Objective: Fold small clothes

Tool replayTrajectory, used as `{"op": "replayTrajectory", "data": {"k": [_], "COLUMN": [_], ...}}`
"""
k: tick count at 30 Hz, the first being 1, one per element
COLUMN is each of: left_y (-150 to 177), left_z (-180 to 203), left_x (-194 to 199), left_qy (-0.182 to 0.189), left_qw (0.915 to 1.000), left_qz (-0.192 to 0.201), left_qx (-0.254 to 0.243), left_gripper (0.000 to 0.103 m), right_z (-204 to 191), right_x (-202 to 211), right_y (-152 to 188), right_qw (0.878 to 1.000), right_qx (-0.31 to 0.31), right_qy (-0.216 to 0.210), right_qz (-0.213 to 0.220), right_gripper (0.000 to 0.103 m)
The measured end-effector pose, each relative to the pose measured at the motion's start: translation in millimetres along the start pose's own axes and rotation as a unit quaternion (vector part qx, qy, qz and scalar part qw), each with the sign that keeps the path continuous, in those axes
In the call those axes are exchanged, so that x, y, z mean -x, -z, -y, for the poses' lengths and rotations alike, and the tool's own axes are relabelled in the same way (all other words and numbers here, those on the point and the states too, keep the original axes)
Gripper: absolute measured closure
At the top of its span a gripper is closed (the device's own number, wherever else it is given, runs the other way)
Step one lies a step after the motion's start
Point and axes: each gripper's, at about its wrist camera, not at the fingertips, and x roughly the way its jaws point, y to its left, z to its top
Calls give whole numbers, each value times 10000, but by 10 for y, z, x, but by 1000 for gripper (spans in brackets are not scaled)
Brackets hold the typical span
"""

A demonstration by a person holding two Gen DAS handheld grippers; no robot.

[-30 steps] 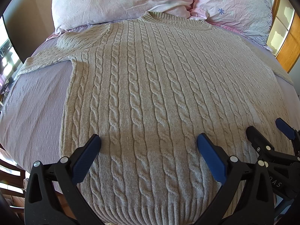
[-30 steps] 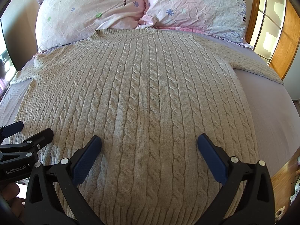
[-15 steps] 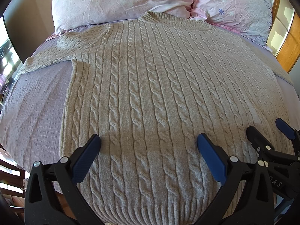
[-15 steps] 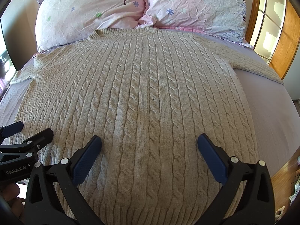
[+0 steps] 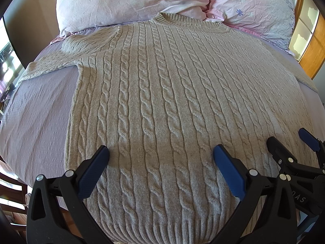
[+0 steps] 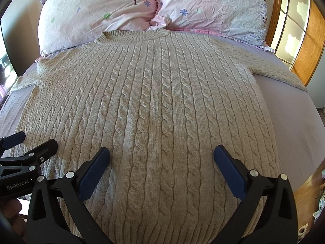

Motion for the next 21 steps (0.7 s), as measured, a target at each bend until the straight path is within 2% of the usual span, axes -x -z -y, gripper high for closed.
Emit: {"op": "replayTrajectory", "data": {"k": [21], "left_y": [0], "left_z": [0], "left_x": [0], "left_qy": [0], "left_qw": [10000], "left_qz": [2], "left_qx": [3], "left_gripper": [2], "right_z": [-9], "right_x": [28], "right_y": [-26], "right_qw": [10000], "right_qx": [4], "right_qy": [1], "right_qz": [-4], "right_gripper": [1]}}
